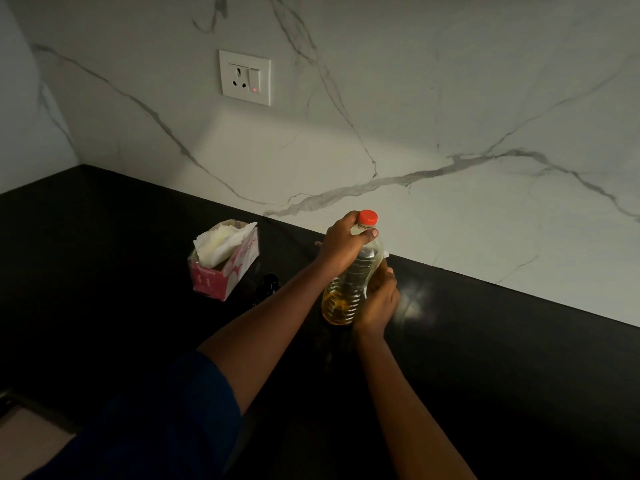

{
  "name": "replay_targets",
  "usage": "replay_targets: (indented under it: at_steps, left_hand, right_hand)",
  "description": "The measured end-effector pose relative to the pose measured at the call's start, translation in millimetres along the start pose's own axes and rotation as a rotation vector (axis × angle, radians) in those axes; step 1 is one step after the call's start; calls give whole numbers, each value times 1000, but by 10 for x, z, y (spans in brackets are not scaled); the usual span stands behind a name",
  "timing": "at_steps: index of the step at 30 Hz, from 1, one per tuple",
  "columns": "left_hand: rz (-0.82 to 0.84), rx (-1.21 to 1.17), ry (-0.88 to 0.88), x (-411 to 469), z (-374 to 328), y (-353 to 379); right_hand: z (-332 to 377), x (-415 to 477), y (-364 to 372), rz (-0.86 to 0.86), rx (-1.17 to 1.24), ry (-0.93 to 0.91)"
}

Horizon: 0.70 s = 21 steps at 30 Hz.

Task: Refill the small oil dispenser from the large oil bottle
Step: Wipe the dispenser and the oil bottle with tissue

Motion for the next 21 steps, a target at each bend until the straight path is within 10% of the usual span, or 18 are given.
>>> replay_targets:
  at_steps: [15, 21]
  left_hand:
    - [-82, 265, 4, 73, 82, 45]
    - [-148, 280, 30, 64, 85, 12]
  right_hand:
    - [-398, -149, -245, -223, -93, 203]
    - [-260, 100, -153, -65, -116, 130]
Point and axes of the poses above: each hand's wrist, its own x-axis towards the middle knuckle, its own y-axis out of the palm, z = x × y, the point moved 8 cm from there along x, towards the middle knuckle, and after that the axes turned 2 degrees about -x, right-handed, at the moved point
